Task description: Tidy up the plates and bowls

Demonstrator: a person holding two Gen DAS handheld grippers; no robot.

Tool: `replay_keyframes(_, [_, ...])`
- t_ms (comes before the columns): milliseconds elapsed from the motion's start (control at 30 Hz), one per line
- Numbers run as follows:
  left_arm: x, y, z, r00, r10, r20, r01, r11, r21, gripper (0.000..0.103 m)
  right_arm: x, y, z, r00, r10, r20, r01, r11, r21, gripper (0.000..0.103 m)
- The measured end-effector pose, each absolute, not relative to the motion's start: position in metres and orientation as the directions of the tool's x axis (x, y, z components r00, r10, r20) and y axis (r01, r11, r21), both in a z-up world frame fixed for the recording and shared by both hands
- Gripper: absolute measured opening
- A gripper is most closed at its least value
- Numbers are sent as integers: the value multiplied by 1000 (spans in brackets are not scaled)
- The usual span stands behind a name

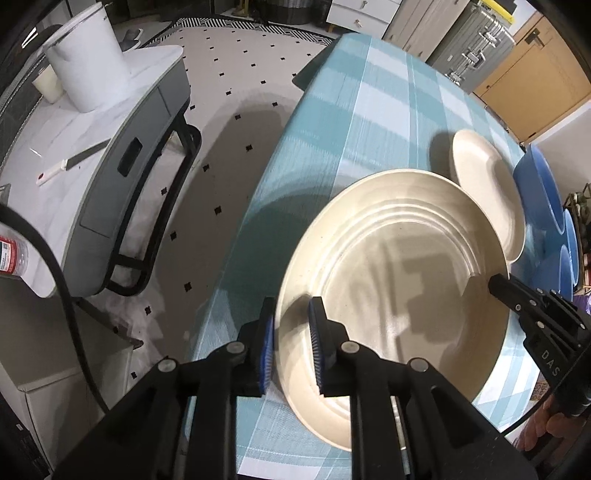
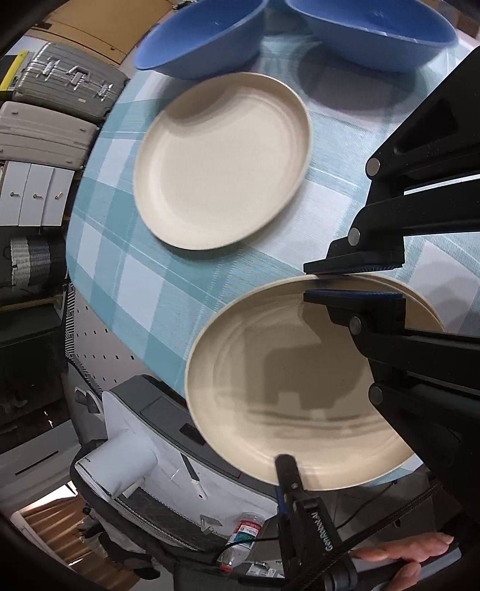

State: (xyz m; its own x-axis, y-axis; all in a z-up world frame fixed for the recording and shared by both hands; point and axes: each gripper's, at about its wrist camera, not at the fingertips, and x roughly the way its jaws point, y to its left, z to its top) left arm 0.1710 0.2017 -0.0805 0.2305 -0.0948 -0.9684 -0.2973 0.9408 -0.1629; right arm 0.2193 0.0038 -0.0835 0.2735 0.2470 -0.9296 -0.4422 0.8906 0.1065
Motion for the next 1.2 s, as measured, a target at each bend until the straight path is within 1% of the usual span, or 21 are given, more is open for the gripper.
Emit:
replay_keyframes(400, [162,192,-82,239,-19,-971,-271,959,-85,17,203,1,-97,305,240,-922,-452,888,82,8])
replay_keyframes(500, [160,194,-86,228,-24,-973,-273,958,-88,17,201,-1,-97,311,262,-914,-452,886,100,8])
replay_keyframes(900, [160,192,-90,215,-14,-977,-264,962,-72,17,190,7,-104,337,213,-917,-491,871,22,8])
replay_keyframes(1033, [162,193,-89,217,-27,-976,-262,961,-84,17,187,10,-102,353,186,-917,-503,864,-18,8])
replay_keyframes(1200, [163,190,-87,214,-23,-977,-237,969,-75,17,184,11,-100,350,163,-923,-533,844,-53,8])
